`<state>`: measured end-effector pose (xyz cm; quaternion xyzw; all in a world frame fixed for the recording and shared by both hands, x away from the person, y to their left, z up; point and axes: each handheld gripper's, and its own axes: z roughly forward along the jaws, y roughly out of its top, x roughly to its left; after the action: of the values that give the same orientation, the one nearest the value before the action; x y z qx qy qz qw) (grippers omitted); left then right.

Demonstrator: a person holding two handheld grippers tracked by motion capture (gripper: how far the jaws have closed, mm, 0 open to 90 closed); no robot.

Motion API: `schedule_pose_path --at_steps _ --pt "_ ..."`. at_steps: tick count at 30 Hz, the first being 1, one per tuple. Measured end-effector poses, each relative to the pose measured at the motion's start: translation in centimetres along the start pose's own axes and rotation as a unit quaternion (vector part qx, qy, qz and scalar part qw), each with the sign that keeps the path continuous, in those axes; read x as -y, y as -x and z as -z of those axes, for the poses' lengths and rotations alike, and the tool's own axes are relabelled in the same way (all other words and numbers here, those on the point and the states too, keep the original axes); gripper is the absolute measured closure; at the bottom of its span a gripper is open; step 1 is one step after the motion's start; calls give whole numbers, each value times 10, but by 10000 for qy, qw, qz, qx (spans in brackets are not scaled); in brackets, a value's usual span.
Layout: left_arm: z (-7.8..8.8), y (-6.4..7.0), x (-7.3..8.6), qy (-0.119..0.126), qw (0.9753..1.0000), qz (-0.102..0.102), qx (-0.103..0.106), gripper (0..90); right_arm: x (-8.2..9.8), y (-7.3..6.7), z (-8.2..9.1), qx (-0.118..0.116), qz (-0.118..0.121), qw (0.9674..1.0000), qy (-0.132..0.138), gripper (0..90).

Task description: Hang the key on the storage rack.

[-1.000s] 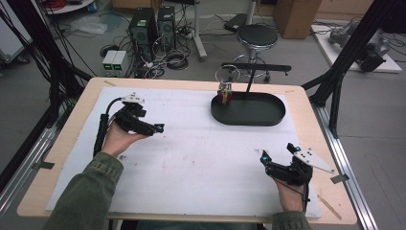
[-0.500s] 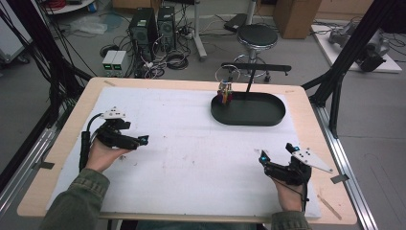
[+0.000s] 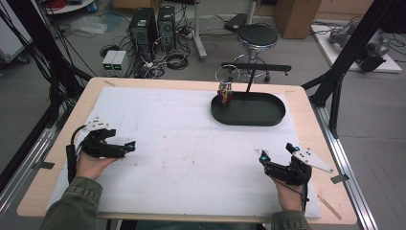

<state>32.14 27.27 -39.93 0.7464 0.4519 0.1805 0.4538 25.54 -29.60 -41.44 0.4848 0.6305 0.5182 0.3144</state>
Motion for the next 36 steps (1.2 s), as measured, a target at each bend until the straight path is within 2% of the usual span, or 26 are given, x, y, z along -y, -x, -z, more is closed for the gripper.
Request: schedule_pose_path --at_steps 6,15,21,28,32,34,36 --pt "14 -11 13 167 9993 156 -294 17 0 -1 -1 -9 -1 10000 -12 5" --pt "39 -28 25 682 9950 440 -587 17 0 -3 -2 19 63 10000 -38 5" --pt "45 -29 31 1043 9897 443 -871 17 0 -3 -2 18 68 10000 -22 5" --pt "48 -28 32 1359 9849 366 -1013 17 0 -4 -2 0 91 9999 -43 5" --pt "51 -28 32 1538 9812 330 -1115 17 0 -4 -2 -7 70 9999 -76 5" --pt "52 -29 32 1612 9798 358 -1129 17 0 -4 -3 2 99 9999 -75 5" --pt "52 -29 33 1610 9800 375 -1112 17 0 -4 -2 -8 97 9999 -95 5"
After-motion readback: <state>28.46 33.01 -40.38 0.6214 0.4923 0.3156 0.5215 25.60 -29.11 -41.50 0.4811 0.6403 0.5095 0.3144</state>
